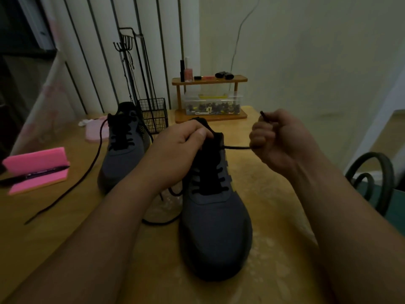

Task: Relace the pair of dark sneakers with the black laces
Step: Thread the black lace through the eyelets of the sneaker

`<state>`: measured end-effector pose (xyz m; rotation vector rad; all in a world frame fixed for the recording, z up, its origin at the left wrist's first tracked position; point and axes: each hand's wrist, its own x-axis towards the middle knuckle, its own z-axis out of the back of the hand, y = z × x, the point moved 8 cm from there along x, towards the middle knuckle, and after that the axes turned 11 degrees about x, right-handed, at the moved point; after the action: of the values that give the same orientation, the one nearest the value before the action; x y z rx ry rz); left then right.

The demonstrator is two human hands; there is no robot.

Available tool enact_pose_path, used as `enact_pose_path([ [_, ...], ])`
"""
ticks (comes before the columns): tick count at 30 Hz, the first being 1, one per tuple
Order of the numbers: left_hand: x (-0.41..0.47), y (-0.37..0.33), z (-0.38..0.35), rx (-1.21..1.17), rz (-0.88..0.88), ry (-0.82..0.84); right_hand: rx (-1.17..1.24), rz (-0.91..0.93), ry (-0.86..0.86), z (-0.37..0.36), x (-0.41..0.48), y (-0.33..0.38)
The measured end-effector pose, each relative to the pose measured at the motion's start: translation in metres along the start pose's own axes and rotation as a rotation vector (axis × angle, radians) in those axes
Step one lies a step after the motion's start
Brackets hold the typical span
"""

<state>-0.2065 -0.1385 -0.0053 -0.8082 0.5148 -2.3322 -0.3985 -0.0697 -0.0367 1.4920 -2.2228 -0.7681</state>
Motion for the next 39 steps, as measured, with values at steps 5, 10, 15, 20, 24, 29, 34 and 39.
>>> enact_pose_path([
  [5, -0.002, 0.005, 0.005, -0.17, 0.018, -0.023, -0.897, -0.03, 0.181, -0.008, -0.003, -0.017],
  [10, -0.005, 0.009, 0.009, -0.313, 0.066, -0.044, -1.117, -0.122, 0.316, -0.011, -0.012, -0.024],
  [15, -0.006, 0.012, 0.01, -0.337, 0.074, -0.046, -0.964, 0.037, 0.2, -0.018, -0.011, -0.011],
  [20, -0.006, 0.013, 0.01, -0.312, 0.074, -0.051, -0.046, 0.019, 0.011, -0.001, -0.004, 0.003],
  [24, -0.007, 0.011, 0.007, -0.292, 0.052, -0.039, -0.819, 0.01, 0.117, 0.001, -0.001, -0.005],
  [29, -0.009, 0.012, 0.001, -0.026, -0.024, 0.01, -1.119, -0.117, 0.323, -0.007, -0.01, -0.021],
  [34, -0.015, 0.028, 0.011, 0.086, 0.174, 0.164, -0.999, -0.003, 0.203, -0.002, 0.0, -0.014],
  [39, -0.022, 0.033, 0.013, 0.131, 0.151, 0.371, -0.97, -0.036, 0.191, -0.001, 0.002, -0.022],
])
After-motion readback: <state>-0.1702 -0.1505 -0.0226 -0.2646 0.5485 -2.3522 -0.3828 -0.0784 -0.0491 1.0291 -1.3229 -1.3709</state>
